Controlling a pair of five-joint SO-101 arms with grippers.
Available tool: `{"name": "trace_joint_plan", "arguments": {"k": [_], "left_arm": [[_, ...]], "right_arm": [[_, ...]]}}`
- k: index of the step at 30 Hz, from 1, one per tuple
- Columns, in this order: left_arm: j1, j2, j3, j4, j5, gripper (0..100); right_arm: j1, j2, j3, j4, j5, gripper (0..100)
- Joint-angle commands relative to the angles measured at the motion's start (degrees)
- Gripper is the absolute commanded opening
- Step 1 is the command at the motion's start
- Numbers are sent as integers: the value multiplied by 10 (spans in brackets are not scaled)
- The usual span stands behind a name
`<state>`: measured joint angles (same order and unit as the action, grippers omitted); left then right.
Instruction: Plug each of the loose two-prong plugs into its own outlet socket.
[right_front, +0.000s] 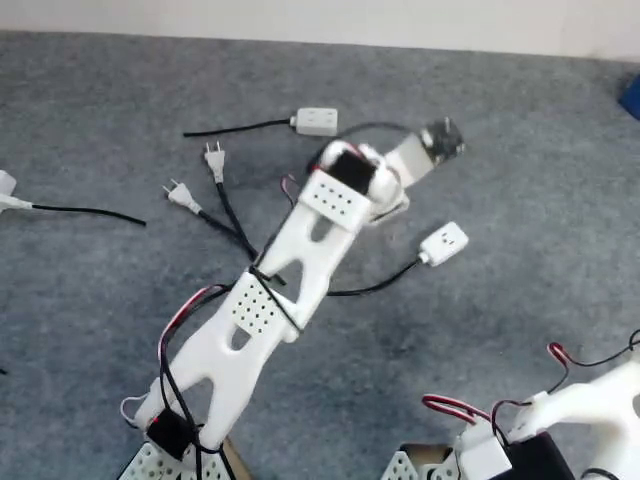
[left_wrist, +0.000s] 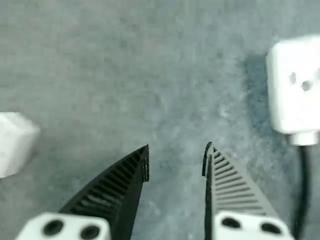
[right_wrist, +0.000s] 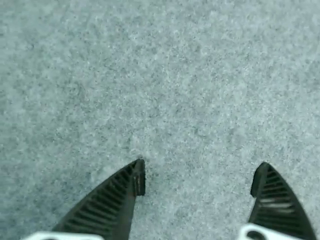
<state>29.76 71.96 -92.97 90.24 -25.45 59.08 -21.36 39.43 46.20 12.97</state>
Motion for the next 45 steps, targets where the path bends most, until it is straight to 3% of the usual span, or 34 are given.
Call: {"name": "trace_joint_plan", "arguments": {"k": [1, 3, 5, 14, 19, 24, 30, 35, 37, 40, 45], "left_arm": [[45, -101, -20, 17, 69, 292], [60, -102, -19, 39, 105, 383], [74, -85, -19, 50, 98, 423], [66, 113, -19, -85, -26, 356], [58, 160, -21, -97, -50, 276], [58, 132, -22, -25, -59, 11], [35, 15, -18, 118, -134, 6], [-41, -109, -8, 119, -44, 6], [-71, -158, 49, 120, 4, 6], [-95, -240, 226, 120, 13, 6], [-66, -433, 598, 119, -50, 5]], "right_arm": [[-7, -6, -7, 0, 8, 331], [-7, -6, -7, 0, 8, 331], [-8, -6, -7, 0, 8, 331], [-8, -5, -6, 1, 8, 331], [-9, -5, -6, 2, 8, 331], [-30, -6, 7, 0, 9, 331], [-82, -6, 15, 3, 14, 331], [-183, -6, 10, 101, 67, 331], [-249, -6, 2, 148, 80, 331], [-344, -6, -14, 217, 82, 331], [-461, -6, -67, 303, 77, 331]]}}
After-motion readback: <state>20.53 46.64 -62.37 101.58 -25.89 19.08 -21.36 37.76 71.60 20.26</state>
